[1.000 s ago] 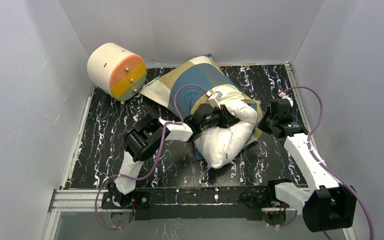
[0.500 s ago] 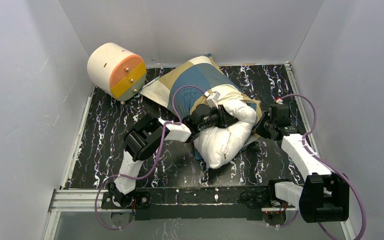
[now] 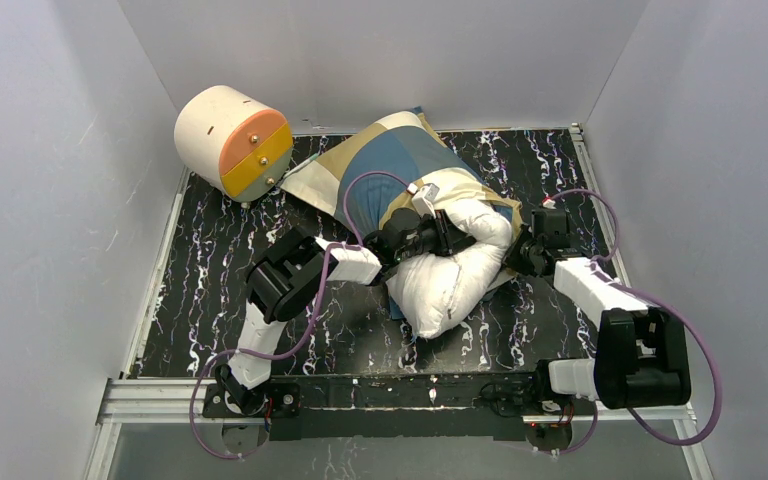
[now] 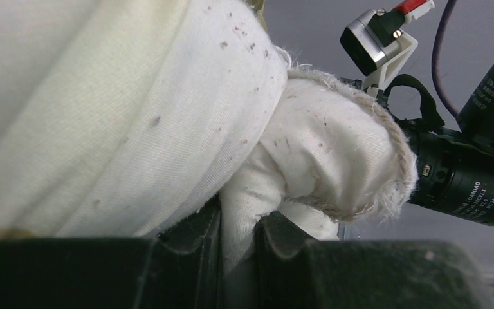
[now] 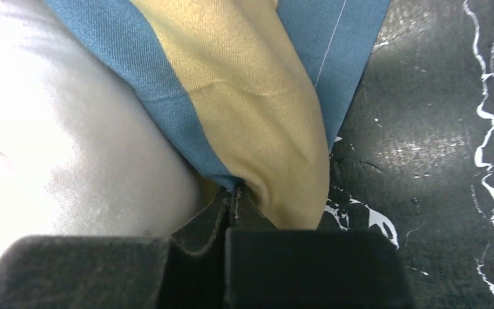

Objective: Put the pillow into the pillowcase
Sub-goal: Stuff the pillow into the pillowcase.

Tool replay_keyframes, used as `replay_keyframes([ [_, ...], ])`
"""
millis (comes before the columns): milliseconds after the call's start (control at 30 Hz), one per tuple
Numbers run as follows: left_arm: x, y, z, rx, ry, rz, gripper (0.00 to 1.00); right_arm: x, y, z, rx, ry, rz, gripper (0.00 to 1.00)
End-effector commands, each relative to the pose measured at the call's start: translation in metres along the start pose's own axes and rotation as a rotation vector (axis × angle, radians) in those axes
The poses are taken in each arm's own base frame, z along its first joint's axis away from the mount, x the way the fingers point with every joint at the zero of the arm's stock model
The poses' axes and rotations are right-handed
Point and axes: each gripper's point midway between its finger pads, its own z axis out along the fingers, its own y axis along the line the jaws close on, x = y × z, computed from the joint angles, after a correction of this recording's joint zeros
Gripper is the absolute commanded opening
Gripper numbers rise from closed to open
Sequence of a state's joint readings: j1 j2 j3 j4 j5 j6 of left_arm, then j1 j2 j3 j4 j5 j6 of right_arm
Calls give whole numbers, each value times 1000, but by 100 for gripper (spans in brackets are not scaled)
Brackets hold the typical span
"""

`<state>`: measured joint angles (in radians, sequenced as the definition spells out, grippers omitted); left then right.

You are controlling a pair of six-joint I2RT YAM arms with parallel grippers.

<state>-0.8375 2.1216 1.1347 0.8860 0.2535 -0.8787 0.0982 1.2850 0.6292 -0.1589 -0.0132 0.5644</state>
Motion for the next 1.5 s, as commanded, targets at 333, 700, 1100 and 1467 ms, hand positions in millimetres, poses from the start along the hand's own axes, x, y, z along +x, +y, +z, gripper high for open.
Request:
replay_keyframes([
  [333, 135, 223, -110, -908, 487, 60, 0, -106, 151, -151, -699, -481, -270, 1],
  [700, 157, 237, -97, -1045, 569, 196, 0, -68, 213, -228, -1211, -434, -611, 1],
  [1100, 139, 181, -52, -921, 487, 221, 0, -52, 243, -196, -1094, -355, -739, 1],
  [1467, 59, 55, -101, -514, 371, 22, 63, -39, 170, -102, -776, -321, -557, 1],
])
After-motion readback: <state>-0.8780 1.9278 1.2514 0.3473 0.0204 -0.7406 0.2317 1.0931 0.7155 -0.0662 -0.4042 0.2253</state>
